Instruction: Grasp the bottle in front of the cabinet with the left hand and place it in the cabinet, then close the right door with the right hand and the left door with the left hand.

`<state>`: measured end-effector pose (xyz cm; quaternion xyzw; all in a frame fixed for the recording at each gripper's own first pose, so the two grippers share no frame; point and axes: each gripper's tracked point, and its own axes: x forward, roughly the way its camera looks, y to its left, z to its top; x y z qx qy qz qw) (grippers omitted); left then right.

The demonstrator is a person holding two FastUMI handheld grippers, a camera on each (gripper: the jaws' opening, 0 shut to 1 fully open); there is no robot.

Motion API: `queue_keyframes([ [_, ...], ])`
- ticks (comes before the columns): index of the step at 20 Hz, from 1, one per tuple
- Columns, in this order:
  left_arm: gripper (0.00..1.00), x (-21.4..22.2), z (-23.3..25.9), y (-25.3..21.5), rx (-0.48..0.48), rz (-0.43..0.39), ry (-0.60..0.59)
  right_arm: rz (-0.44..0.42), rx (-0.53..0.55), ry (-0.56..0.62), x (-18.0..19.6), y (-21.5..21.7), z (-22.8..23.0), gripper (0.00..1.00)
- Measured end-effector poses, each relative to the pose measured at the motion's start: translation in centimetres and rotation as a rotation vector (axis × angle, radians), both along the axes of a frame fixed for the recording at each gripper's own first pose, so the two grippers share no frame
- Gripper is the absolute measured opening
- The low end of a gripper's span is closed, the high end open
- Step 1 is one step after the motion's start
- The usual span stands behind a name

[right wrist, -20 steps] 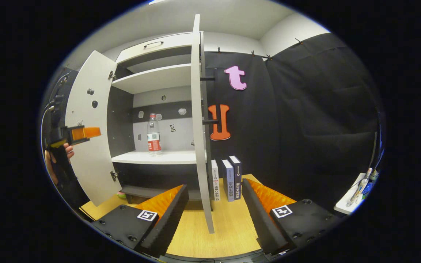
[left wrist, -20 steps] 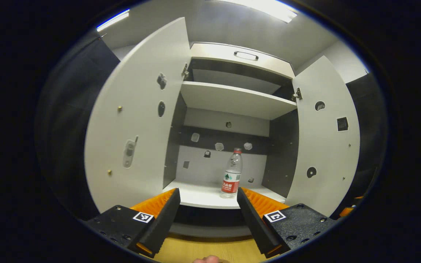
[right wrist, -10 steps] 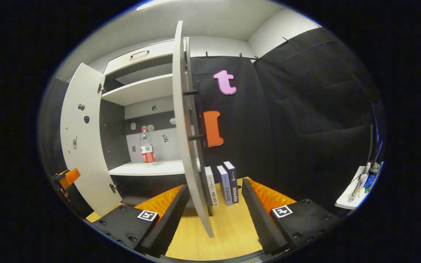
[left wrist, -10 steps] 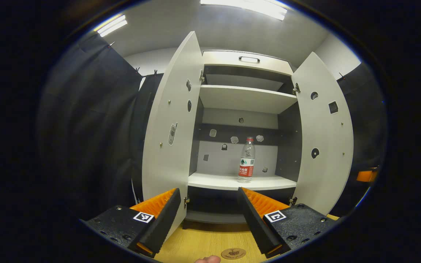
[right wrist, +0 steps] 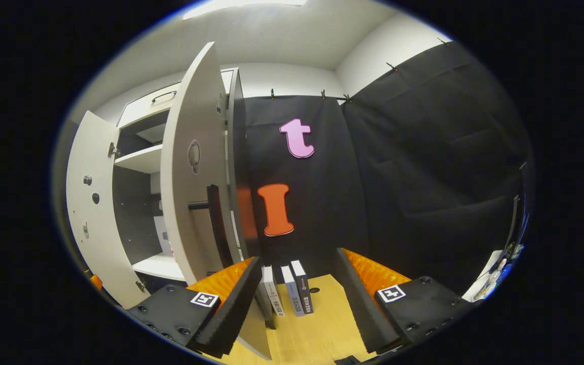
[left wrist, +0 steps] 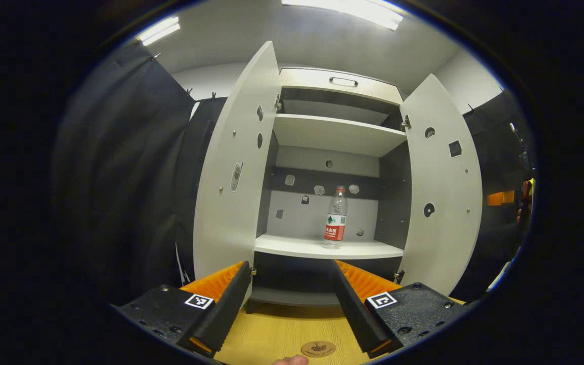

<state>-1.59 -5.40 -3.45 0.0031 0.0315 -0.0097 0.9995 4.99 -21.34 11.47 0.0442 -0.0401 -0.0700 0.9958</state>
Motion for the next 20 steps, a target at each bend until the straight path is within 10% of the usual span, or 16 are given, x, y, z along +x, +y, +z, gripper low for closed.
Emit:
queue_keyframes([
  [17,0.95,1.3,0.2,3.2,0.019,0.035,-0.004,0.015,-0.154,-0.024,1.5,4.9,0.9,1.0],
  [20,0.95,1.4,0.4,3.5,0.017,0.023,-0.005,0.056,-0.135,-0.022,1.3,7.5,0.6,0.87],
])
